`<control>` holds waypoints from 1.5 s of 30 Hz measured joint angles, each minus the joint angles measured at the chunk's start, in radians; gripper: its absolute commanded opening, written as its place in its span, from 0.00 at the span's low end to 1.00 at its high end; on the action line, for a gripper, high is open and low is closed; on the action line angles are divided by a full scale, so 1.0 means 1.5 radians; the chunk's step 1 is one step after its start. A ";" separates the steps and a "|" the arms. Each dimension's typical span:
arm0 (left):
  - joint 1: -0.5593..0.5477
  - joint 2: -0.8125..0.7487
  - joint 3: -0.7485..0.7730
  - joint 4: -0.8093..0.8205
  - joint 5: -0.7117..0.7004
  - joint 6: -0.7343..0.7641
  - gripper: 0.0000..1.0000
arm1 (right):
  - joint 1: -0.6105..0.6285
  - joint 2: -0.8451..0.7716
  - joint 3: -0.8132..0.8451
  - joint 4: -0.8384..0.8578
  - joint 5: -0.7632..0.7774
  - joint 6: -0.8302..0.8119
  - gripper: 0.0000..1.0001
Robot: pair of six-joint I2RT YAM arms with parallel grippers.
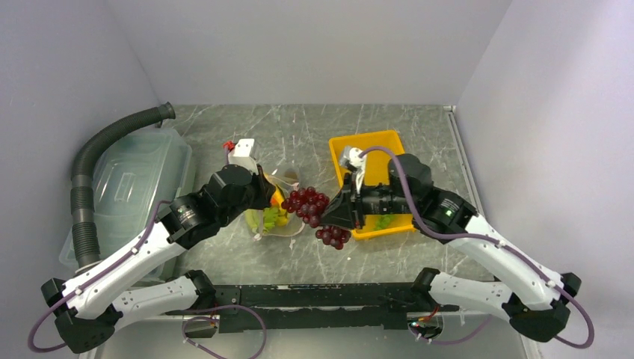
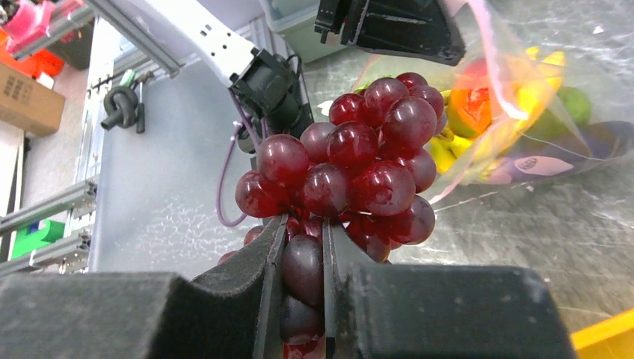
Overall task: Place the food in the zip-top bag and seal the zipper
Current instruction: Place the fake fruit in the zipper food storage bag.
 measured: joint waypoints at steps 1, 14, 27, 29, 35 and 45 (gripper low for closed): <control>0.000 0.000 0.000 0.000 0.000 0.000 0.00 | 0.014 0.012 0.003 0.000 0.010 -0.002 0.00; 0.001 0.001 0.000 0.000 0.010 0.000 0.00 | 0.116 0.165 0.070 -0.026 0.195 -0.010 0.00; 0.002 0.001 0.000 0.000 0.022 0.003 0.00 | 0.118 0.320 0.149 -0.027 0.287 0.026 0.00; 0.004 0.001 0.000 0.000 0.021 0.004 0.00 | 0.118 0.344 0.167 -0.034 0.290 0.033 0.00; 0.008 0.001 0.000 0.002 0.027 0.008 0.00 | 0.119 0.395 0.205 -0.046 0.306 0.052 0.00; 0.009 -0.001 0.000 0.006 0.051 0.036 0.00 | 0.102 0.445 0.222 -0.039 0.339 0.084 0.00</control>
